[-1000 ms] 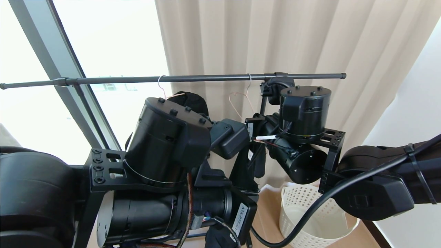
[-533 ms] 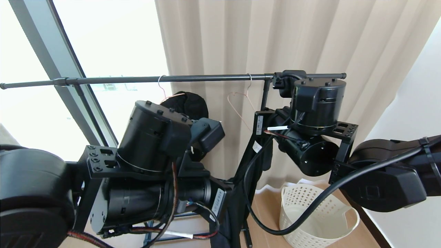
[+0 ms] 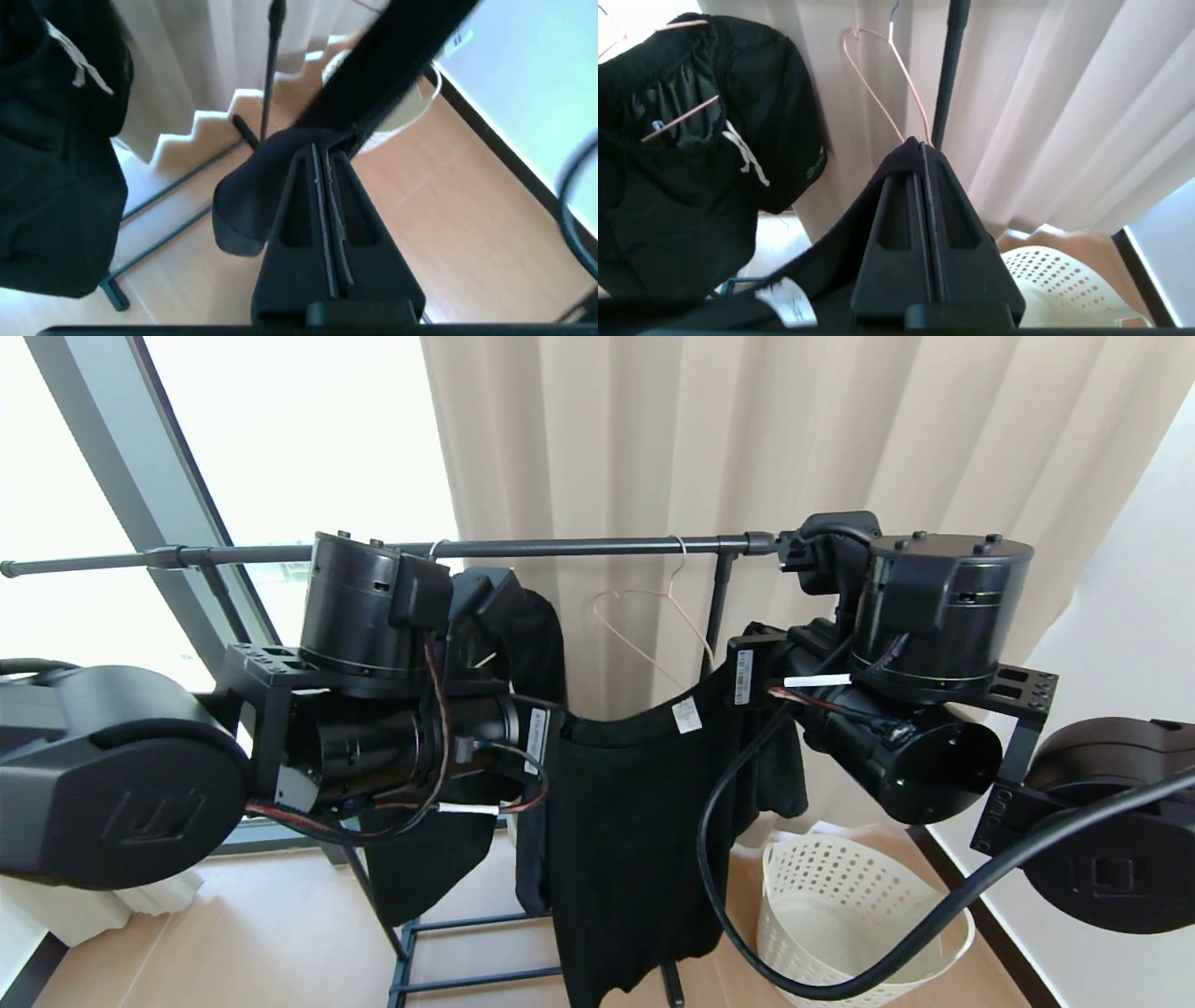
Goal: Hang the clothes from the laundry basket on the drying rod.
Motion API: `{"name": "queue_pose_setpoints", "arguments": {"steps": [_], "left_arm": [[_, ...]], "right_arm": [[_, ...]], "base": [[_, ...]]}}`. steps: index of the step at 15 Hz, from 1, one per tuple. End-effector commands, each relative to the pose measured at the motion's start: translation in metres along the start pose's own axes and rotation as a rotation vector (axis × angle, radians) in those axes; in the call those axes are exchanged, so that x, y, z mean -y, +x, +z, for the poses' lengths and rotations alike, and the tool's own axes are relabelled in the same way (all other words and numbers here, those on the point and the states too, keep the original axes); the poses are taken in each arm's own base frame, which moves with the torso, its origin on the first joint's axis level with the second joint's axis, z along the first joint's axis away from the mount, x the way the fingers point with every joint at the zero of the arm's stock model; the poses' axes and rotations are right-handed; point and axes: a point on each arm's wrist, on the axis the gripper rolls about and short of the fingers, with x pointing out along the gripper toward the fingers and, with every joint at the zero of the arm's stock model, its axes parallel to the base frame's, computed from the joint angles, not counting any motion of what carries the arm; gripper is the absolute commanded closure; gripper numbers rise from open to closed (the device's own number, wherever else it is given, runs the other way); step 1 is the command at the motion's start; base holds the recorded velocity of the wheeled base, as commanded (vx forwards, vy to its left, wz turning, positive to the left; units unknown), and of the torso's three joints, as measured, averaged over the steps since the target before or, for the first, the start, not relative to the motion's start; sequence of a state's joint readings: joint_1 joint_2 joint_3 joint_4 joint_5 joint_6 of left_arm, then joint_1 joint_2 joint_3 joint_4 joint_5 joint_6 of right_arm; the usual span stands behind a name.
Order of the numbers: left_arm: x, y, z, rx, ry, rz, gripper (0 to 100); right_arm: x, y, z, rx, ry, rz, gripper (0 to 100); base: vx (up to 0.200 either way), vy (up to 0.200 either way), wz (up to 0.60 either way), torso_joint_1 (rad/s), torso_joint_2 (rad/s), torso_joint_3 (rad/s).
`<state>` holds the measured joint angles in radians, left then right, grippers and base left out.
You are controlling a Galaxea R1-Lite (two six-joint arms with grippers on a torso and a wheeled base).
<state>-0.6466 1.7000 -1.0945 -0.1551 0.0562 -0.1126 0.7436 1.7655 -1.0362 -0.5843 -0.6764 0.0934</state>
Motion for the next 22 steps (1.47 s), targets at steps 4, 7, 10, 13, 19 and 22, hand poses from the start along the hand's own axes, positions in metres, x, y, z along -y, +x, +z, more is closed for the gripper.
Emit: {"name": "queue_pose_setpoints", "arguments": {"steps": [4,7,10,13,19,22], "left_arm": [[0.000,0.032,0.004,0.099,-0.029,0.107,100],[0.007,0.029,-0.011,0.143,-0.094,0.108,100],[0.007,0.013,-0.010,0.190,-0.096,0.095,100],[0.007,0.008,-0.011,0.193,-0.096,0.093,100],[0.008,0.003,-0.007,0.216,-0.105,0.088,100],[0.008,0.003,-0.007,0.218,-0.131,0.084,100]], "right_arm": [[-0.003,-0.012,-0.005,-0.010,-0.022,0.025,100],[-0.007,-0.015,-0.007,-0.015,-0.035,0.040,100],[-0.008,-0.013,-0.010,-0.023,-0.042,0.038,100],[-0.007,-0.013,-0.010,-0.023,-0.043,0.038,100],[0.005,-0.021,-0.013,-0.032,-0.114,0.029,100],[0.011,-0.026,-0.021,-0.054,-0.191,0.034,100]], "base": [[0.000,0.000,0.00,0.000,0.00,0.000],[0.000,0.000,0.00,0.000,0.00,0.000],[0.000,0.000,0.00,0.000,0.00,0.000],[0.000,0.000,0.00,0.000,0.00,0.000],[0.000,0.000,0.00,0.000,0.00,0.000],[0.000,0.000,0.00,0.000,0.00,0.000]]}}
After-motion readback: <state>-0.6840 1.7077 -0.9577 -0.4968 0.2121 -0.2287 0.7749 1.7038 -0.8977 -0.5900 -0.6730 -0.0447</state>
